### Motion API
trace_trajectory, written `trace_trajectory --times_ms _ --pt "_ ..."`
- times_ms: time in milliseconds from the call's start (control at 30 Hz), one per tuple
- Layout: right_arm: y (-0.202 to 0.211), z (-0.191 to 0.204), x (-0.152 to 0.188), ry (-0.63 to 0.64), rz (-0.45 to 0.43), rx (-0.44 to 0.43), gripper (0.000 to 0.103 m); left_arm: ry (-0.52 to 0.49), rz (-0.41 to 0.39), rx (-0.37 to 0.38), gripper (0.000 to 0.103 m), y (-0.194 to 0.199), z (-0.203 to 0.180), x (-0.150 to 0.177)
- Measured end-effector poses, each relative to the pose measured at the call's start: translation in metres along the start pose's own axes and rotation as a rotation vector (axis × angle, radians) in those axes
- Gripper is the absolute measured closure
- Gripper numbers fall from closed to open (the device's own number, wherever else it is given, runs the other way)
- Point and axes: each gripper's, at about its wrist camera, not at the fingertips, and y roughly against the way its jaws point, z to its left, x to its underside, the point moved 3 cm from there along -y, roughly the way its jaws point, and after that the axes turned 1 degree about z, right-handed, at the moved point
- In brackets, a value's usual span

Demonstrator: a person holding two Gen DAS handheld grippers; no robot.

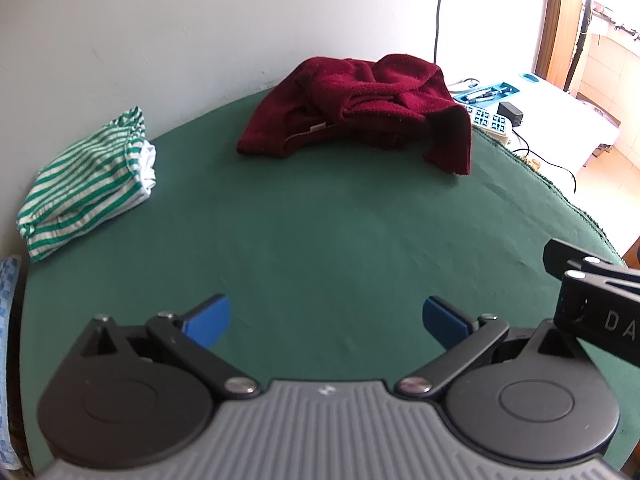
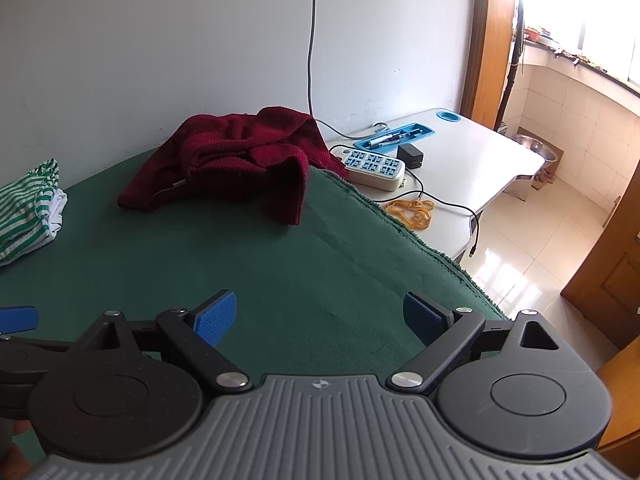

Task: Fold clothes
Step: 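Move both grippers toward the crumpled dark red sweater, then close the right gripper on the red sweater while the left gripper grasps it too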

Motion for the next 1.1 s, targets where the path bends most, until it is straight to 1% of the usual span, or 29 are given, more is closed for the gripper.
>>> trace_trajectory --times_ms 167,267,300,367,400,467,533,567,633,700,733,767,800,833,900,1000,1067,1100 --pt "-0.005 0.000 0.001 0.007 0.005 -0.006 0.011 -0.009 0.006 0.003 0.001 -0.004 -0.004 0.001" --pt "-0.015 0.000 0.000 0.024 0.008 -0.034 0.011 -0.021 -0.008 0.003 0.001 -0.014 -0.001 -0.001" --pt "-0.021 0.000 -0.003 0.034 0.004 -0.052 0.011 -0.029 -0.008 -0.002 0.001 -0.020 0.001 -0.004" --pt "-0.035 0.000 -0.015 0.062 -0.035 -0.079 0.011 -0.049 -0.010 -0.016 0.001 -0.033 0.006 -0.011" --pt "-0.046 0.001 -0.023 0.084 -0.044 -0.082 0.011 -0.066 -0.015 -0.032 0.001 -0.040 0.010 -0.016" --pt "-0.077 0.002 -0.040 0.132 -0.026 -0.090 0.011 -0.093 -0.019 -0.062 0.001 -0.055 0.017 -0.026" --pt "-0.109 0.004 -0.059 0.162 -0.009 -0.114 0.011 -0.100 -0.006 -0.059 0.001 -0.070 0.024 -0.037" --pt "-0.125 0.006 -0.068 0.184 -0.019 -0.112 0.011 -0.100 0.000 -0.056 0.001 -0.076 0.027 -0.042" --pt "-0.161 0.015 -0.087 0.252 -0.052 -0.057 0.011 -0.084 -0.004 -0.059 0.001 -0.080 0.029 -0.048" --pt "-0.197 0.020 -0.102 0.281 -0.038 -0.013 0.011 -0.067 -0.013 -0.068 0.001 -0.083 0.030 -0.052" --pt "-0.213 0.022 -0.108 0.282 -0.024 -0.009 0.013 -0.060 -0.015 -0.077 0.001 -0.084 0.029 -0.052" --pt "-0.222 0.022 -0.109 0.259 0.003 -0.042 0.028 -0.053 -0.018 -0.086 0.001 -0.084 0.028 -0.052" --pt "-0.230 0.021 -0.110 0.236 0.030 -0.075 0.046 -0.049 -0.017 -0.093 0.001 -0.085 0.027 -0.052" --pt "-0.239 0.021 -0.112 0.213 0.058 -0.109 0.099 -0.048 -0.011 -0.095 0.001 -0.086 0.026 -0.051" --pt "-0.250 0.019 -0.114 0.177 0.096 -0.177 0.098 -0.052 -0.010 -0.103 0.001 -0.089 0.025 -0.054" --pt "-0.210 0.018 -0.110 0.237 -0.019 -0.304 0.098 -0.055 -0.021 -0.119 0.001 -0.095 0.024 -0.066" --pt "-0.185 0.013 -0.101 0.301 -0.052 -0.336 0.096 -0.045 -0.035 -0.114 0.001 -0.101 0.022 -0.083" --pt "-0.182 0.007 -0.097 0.297 -0.046 -0.343 0.094 -0.047 -0.048 -0.111 0.001 -0.104 0.020 -0.093"
